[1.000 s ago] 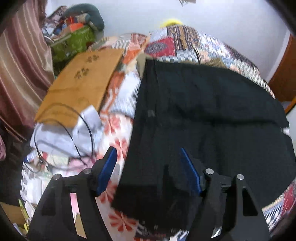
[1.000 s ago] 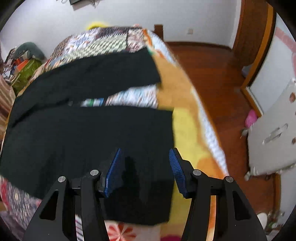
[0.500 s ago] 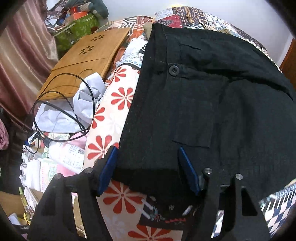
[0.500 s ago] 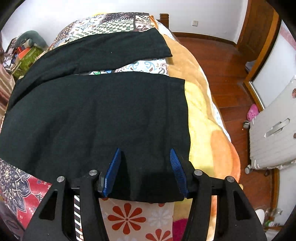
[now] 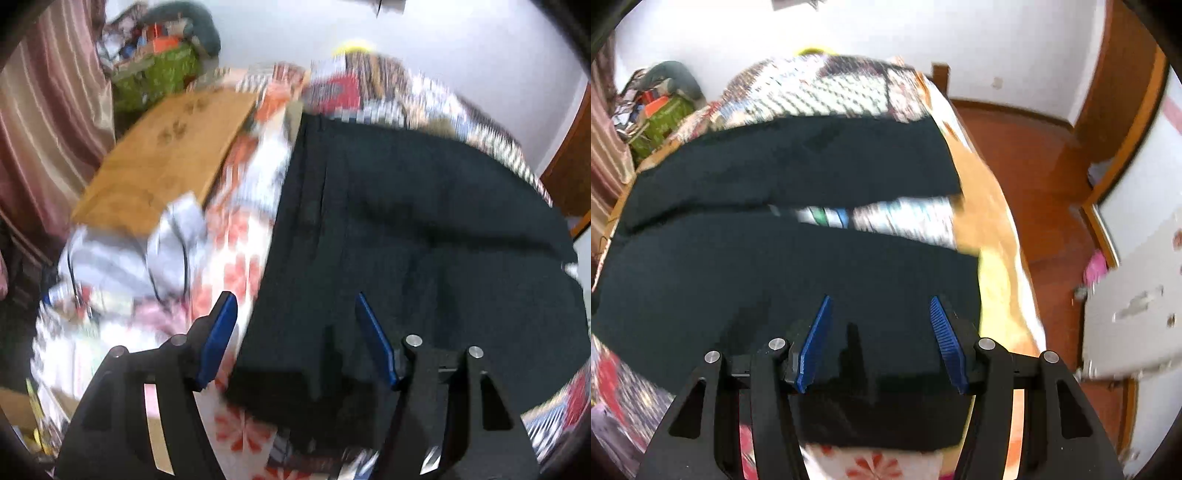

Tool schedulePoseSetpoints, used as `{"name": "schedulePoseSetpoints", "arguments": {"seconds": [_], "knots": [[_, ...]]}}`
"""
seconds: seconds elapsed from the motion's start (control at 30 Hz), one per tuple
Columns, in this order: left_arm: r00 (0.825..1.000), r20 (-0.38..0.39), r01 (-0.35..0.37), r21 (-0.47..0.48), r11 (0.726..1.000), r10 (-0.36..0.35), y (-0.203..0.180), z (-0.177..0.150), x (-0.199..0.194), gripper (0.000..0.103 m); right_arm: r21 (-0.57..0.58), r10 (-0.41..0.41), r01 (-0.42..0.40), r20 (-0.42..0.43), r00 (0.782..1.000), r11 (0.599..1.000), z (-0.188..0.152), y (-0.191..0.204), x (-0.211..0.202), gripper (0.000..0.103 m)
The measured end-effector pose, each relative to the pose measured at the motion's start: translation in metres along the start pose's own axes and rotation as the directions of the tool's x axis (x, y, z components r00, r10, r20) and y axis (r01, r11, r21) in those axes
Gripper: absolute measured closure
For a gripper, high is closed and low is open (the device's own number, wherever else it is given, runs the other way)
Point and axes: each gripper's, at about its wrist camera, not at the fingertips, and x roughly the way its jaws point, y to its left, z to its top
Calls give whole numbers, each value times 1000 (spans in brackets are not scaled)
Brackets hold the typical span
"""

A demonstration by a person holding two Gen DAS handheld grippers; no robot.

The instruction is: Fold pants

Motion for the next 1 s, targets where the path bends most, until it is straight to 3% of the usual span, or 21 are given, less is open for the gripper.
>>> {"name": "schedulePoseSetpoints", "arguments": {"seconds": [0.2,0.4,0.73,1.0], "knots": [[997,78,-27,30,999,25,-18,73,20,37,-58,68,-64,76,995,996,59,29,18,49],[997,76,-27,45,999,24,-26,126,71,37,-123,156,-144,95,983,982,109,62,56,48],[1000,8,-18,53,998,18,-30,168,149,37,-246,224,-214,10,975,945,163,114,122,48],[999,-33,1,80,997,1,-34,183,185,37,-346,265,-280,-92,960,896,174,151,159,48]]}}
